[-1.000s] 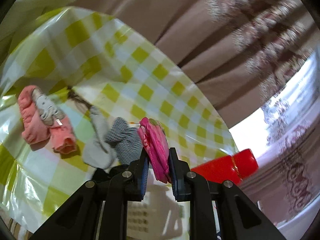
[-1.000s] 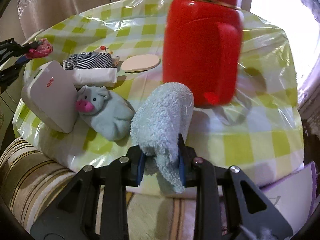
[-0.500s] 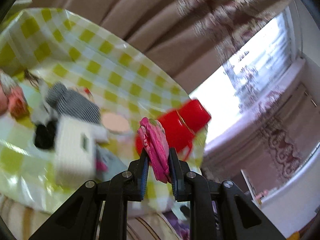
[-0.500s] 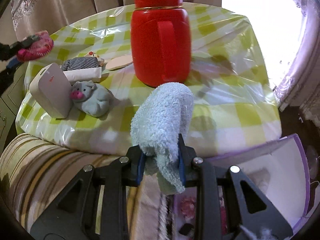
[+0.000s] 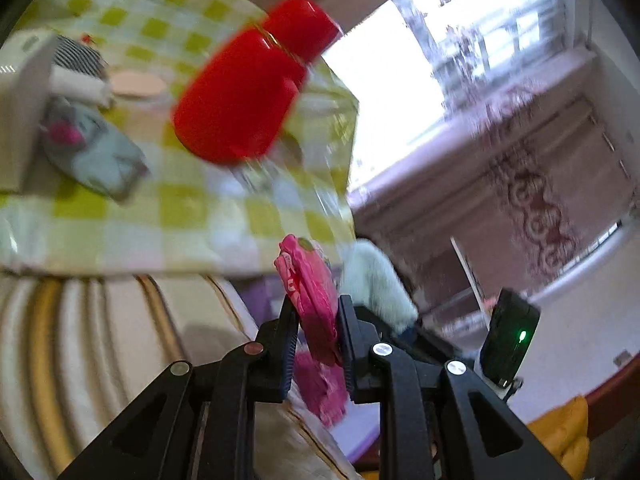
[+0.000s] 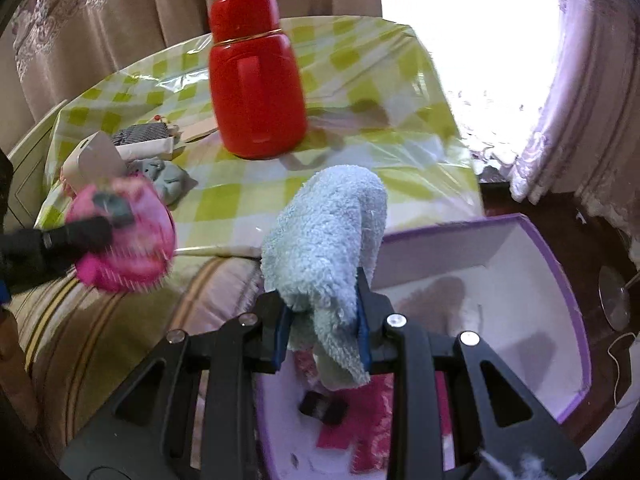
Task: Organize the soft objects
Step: 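Carry both items over the purple box and open both grippers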
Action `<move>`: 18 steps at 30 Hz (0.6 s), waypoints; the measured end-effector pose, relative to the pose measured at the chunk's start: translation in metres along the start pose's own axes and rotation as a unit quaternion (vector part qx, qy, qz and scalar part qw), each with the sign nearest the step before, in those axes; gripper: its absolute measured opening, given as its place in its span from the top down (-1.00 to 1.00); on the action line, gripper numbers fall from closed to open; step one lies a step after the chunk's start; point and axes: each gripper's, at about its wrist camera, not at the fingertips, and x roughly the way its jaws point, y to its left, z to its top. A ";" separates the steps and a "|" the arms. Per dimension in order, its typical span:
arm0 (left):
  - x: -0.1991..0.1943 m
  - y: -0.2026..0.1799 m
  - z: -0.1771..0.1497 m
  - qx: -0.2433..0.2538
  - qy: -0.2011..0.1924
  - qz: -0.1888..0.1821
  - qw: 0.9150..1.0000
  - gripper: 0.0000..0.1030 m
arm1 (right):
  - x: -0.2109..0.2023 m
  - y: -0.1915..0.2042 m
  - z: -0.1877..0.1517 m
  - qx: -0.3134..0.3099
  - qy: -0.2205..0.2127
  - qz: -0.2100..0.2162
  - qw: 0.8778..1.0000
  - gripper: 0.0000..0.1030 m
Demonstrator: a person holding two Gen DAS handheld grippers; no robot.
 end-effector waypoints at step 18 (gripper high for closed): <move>0.027 -0.048 -0.061 0.078 0.101 0.007 0.992 0.00 | -0.048 -0.061 -0.041 0.034 -0.015 -0.041 0.998 -0.08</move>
